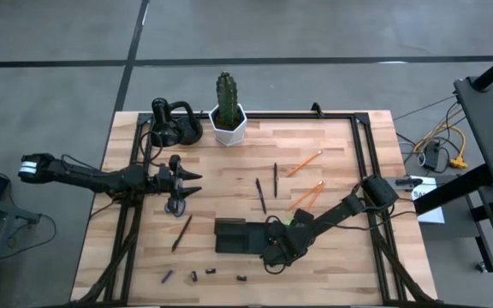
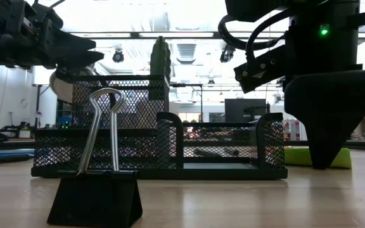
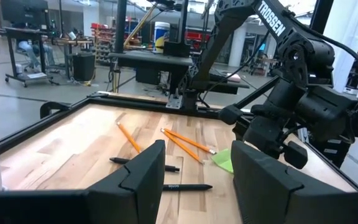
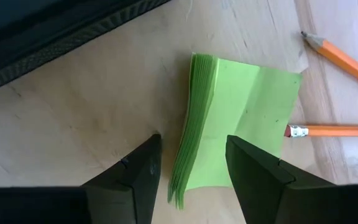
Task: Pick and place office supplies into organizer
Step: Put the sticky note into the desk organizer
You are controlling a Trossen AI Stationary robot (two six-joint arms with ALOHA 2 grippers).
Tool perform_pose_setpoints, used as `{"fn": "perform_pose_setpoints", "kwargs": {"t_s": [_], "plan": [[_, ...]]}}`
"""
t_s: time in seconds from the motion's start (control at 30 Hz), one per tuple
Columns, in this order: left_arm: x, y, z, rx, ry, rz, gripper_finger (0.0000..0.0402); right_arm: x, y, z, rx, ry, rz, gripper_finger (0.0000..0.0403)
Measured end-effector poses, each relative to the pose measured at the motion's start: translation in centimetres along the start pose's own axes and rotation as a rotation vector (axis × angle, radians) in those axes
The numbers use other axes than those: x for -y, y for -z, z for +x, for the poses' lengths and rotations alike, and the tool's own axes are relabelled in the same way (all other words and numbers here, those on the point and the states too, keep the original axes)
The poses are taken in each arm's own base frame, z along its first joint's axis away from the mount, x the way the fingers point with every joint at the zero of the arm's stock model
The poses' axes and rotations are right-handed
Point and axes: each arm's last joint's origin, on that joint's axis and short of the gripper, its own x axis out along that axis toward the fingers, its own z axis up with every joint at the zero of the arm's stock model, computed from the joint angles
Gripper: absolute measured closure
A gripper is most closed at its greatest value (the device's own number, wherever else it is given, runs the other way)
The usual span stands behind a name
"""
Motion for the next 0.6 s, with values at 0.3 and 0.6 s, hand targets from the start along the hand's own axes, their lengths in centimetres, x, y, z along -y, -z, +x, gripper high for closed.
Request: {"fn": "perform_pose_setpoints", "kwargs": {"t_s": [0.3,0.6], "plan": [[0.00,0.03,0.02,-0.002,-0.001,0.000,0.0232,0.05,-0.08,0.09,-0.003,0.001,-0.005,0.0283],[-0.01,0.05,0.03,-0.004,-0.001,0.001,0.0232,0.04,-0.08,0.17,-0.007,0.001,-0.005,0.0355]]}}
